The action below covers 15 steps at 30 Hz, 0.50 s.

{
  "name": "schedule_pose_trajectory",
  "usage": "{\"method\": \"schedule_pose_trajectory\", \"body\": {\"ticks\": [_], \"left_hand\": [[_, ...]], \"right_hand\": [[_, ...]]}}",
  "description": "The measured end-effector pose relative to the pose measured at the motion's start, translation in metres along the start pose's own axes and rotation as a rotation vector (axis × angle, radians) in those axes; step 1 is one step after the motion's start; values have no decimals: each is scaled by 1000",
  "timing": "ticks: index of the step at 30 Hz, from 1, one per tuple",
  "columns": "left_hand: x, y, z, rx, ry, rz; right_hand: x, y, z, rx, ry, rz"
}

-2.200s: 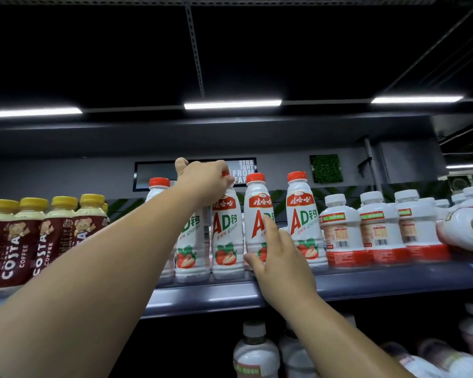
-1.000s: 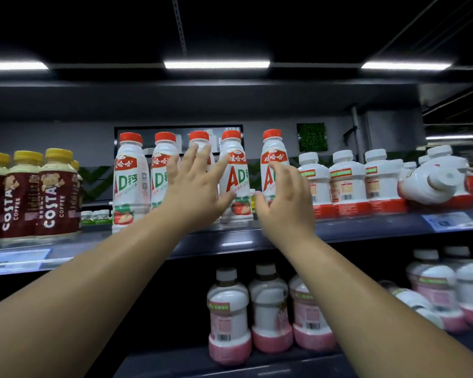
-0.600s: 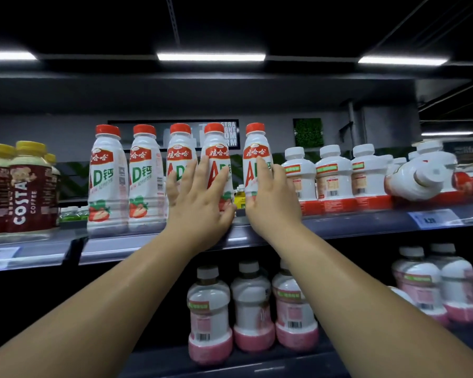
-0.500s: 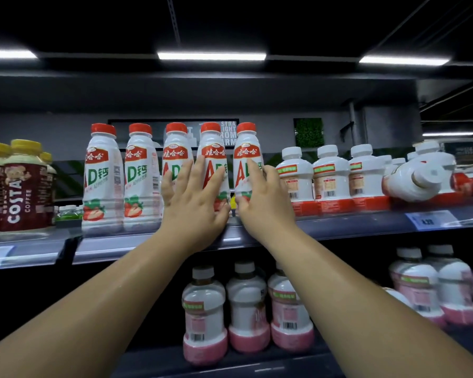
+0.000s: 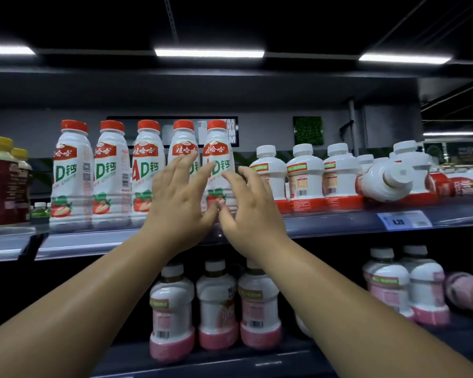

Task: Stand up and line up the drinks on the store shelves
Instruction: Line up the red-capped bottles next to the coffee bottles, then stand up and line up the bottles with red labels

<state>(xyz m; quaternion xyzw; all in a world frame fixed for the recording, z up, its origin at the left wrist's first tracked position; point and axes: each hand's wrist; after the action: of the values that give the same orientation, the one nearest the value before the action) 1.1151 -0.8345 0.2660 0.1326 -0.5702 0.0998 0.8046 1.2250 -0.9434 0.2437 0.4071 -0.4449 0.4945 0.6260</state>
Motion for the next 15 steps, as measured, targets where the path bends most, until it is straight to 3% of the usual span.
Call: {"method": "schedule_pose_trajectory", "body": {"ticks": [9, 15], "left_hand": [[16, -61, -29, -508, 74, -43], [18, -72, -43, -550, 84, 78]], "right_hand": [[-13, -58, 55, -61, -109, -219], [-18, -88, 74, -165, -32, -285]]}}
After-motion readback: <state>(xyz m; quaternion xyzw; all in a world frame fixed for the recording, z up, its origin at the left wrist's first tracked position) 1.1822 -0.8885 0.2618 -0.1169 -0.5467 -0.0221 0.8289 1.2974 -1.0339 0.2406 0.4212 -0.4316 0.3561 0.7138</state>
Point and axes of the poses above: each hand's wrist, its own x-axis towards the middle knuckle, its own z-axis out of the back of the hand, y = z × x, and after that the axes turned 6 degrees about -x, right-handed
